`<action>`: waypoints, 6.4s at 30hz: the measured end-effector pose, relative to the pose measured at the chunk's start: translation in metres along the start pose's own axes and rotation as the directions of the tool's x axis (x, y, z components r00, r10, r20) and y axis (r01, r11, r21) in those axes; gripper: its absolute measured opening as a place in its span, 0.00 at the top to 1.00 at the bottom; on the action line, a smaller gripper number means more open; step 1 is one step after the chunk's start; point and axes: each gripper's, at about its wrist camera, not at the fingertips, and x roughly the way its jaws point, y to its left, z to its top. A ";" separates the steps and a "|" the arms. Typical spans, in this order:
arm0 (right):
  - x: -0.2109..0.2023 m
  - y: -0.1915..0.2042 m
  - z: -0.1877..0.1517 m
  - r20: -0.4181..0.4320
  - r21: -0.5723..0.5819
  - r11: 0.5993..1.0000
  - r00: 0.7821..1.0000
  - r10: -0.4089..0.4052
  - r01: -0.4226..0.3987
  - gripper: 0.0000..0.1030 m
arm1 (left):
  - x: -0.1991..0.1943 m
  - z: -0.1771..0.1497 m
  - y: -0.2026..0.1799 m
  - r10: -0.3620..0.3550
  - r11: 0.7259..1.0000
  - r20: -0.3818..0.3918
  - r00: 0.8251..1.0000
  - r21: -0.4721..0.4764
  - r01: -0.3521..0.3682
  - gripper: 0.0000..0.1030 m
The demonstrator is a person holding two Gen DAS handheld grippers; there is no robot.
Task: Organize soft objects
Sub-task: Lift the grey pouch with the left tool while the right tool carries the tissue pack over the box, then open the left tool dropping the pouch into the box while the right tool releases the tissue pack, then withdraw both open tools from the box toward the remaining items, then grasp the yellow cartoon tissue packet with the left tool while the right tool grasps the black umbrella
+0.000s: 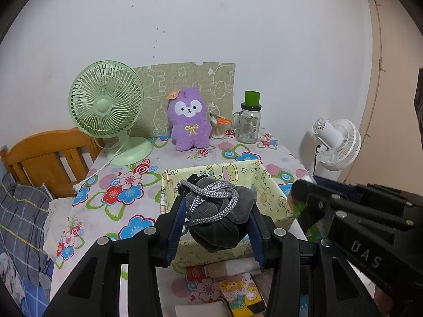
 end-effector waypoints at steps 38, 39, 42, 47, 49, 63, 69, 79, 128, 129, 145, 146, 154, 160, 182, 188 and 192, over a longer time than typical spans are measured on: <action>0.142 -0.017 0.034 -0.144 0.024 1.000 0.989 -0.017 0.020 0.79 | 0.133 0.015 0.024 0.014 0.999 -0.158 0.987 -0.048 -0.022 0.52; 0.143 -0.018 0.034 -0.146 0.022 0.999 0.989 -0.022 0.026 0.79 | 0.135 0.015 0.025 0.016 0.999 -0.165 0.986 -0.047 -0.024 0.52; 0.149 -0.018 0.034 -0.168 0.014 0.999 0.985 -0.034 0.037 0.79 | 0.138 0.014 0.027 0.031 0.998 -0.175 0.984 -0.053 -0.041 0.40; 0.149 -0.023 0.031 -0.186 0.023 0.997 0.980 -0.065 0.070 0.49 | 0.137 0.012 0.029 0.044 0.998 -0.181 0.982 -0.041 -0.053 0.25; 0.143 -0.024 0.031 -0.158 0.030 0.997 0.985 -0.065 0.070 0.33 | 0.135 0.011 0.029 0.043 0.998 -0.180 0.983 -0.036 -0.050 0.22; 0.113 -0.021 0.026 -0.126 0.017 0.996 0.988 -0.086 0.089 0.18 | 0.109 0.006 0.021 0.038 0.999 -0.157 0.987 -0.004 -0.039 0.08; 0.098 -0.020 0.021 -0.115 0.023 0.995 0.989 -0.092 0.095 0.18 | 0.096 0.002 0.017 0.032 0.999 -0.156 0.987 0.002 -0.032 0.04; 0.075 -0.019 0.011 -0.103 0.025 0.994 0.990 -0.101 0.104 0.16 | 0.074 -0.003 0.013 0.013 1.000 -0.138 0.990 -0.014 -0.015 0.04; 0.032 -0.010 -0.068 -0.099 0.014 0.995 0.990 -0.096 0.097 0.16 | 0.027 -0.077 0.008 -0.015 0.999 -0.141 0.990 -0.048 0.009 0.04; 0.032 -0.011 -0.069 -0.101 0.013 0.995 0.990 -0.097 0.099 0.16 | 0.027 -0.079 0.008 -0.014 0.999 -0.143 0.990 -0.050 0.007 0.04; 0.044 -0.029 -0.099 -0.154 -0.008 0.992 0.980 -0.126 0.126 0.16 | 0.046 -0.106 -0.012 -0.039 0.998 -0.179 0.983 -0.058 0.029 0.04; 0.046 -0.031 -0.101 -0.158 -0.003 0.992 0.980 -0.125 0.126 0.16 | 0.047 -0.107 -0.014 -0.037 0.998 -0.179 0.983 -0.056 0.028 0.04; 0.057 -0.042 -0.111 -0.196 -0.001 0.990 0.971 -0.138 0.141 0.16 | 0.061 -0.116 -0.023 -0.026 0.999 -0.217 0.976 -0.045 0.016 0.04; 0.066 -0.049 -0.114 -0.213 0.002 0.989 0.966 -0.147 0.151 0.16 | 0.071 -0.119 -0.028 -0.011 0.999 -0.242 0.970 -0.036 0.002 0.07; 0.098 -0.056 -0.125 -0.266 0.051 0.993 0.960 -0.087 0.104 0.43 | 0.089 -0.128 -0.039 -0.069 0.998 -0.308 0.949 -0.019 0.066 0.43; 0.095 -0.054 -0.125 -0.262 0.060 0.995 0.964 -0.055 0.073 0.55 | 0.087 -0.126 -0.042 -0.079 0.997 -0.306 0.949 -0.015 0.078 0.52; 0.089 -0.049 -0.124 -0.246 0.040 0.996 0.967 -0.062 0.074 0.60 | 0.084 -0.125 -0.042 -0.074 0.997 -0.300 0.951 -0.016 0.073 0.54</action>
